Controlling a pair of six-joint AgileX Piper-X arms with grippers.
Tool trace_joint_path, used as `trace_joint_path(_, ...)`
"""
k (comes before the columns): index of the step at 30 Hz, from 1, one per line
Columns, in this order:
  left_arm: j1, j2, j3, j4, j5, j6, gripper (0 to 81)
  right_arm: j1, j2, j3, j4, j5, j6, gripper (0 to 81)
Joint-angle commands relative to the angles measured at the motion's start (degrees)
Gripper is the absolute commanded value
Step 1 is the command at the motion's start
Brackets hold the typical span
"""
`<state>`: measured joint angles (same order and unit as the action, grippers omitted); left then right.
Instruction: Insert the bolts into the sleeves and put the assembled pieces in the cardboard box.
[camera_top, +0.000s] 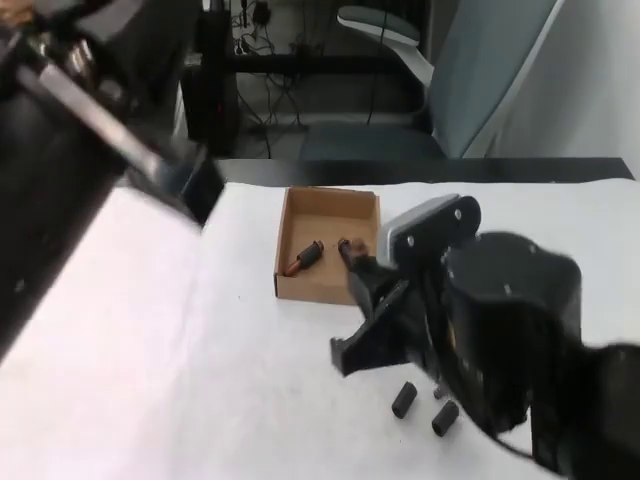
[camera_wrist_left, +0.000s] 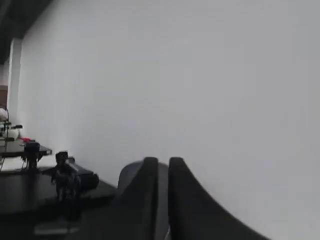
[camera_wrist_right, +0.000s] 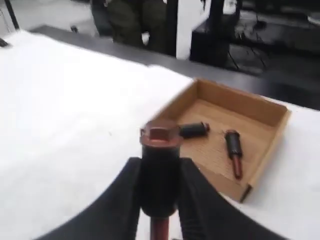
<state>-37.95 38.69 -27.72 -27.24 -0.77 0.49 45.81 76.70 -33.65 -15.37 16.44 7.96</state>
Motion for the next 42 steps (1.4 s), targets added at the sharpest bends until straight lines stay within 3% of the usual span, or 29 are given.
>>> trace_joint_path(1, 0.05, -3.82, -0.19, 17.65, -0.45, 0.19, 1.7, -3.85, 1.33, -5.74, 8.70, -2.62, -0.16, 0.6)
trace_joint_path(4, 0.05, -6.10, 0.09, 29.79, 0.77, -1.72, 1.7, -7.51, 5.70, -12.73, 12.15, -4.19, -5.79, 0.6)
trace_joint_path(9, 0.05, -5.85, 0.08, 41.99, 2.18, -3.17, 1.7, -12.14, 14.51, -28.12, 23.63, -9.82, -5.31, 0.6)
trace_joint_path(19, 0.05, -5.79, 0.22, 43.22, 2.34, -3.59, 1.7, -16.41, 33.90, -54.65, 40.51, -13.25, -6.68, 0.6)
trace_joint_path(25, 0.05, -5.79, 0.22, 43.24, 2.34, -4.01, 1.7, -16.65, 41.67, -61.23, 49.08, -13.99, -6.68, 1.5)
trace_joint_path(27, 0.05, -5.79, 0.22, 43.24, 2.34, -4.01, 1.7, -16.65, 42.43, -61.21, 50.42, -14.06, -6.68, 7.4)
trace_joint_path(30, 0.05, -5.79, 0.22, 43.24, 2.34, -4.01, 1.7, -16.65, 42.42, -61.07, 52.46, -14.22, -5.12, 24.5)
trace_joint_path(35, 0.05, -5.79, 0.22, 43.24, 3.87, -4.00, 1.7, -16.72, 42.17, -61.07, 52.66, -14.22, -3.85, 63.8)
trace_joint_path(42, 0.05, -5.79, 0.22, 43.24, 3.98, -3.89, 1.7, -15.26, 36.04, -61.22, 55.92, -14.22, -1.75, 66.1)
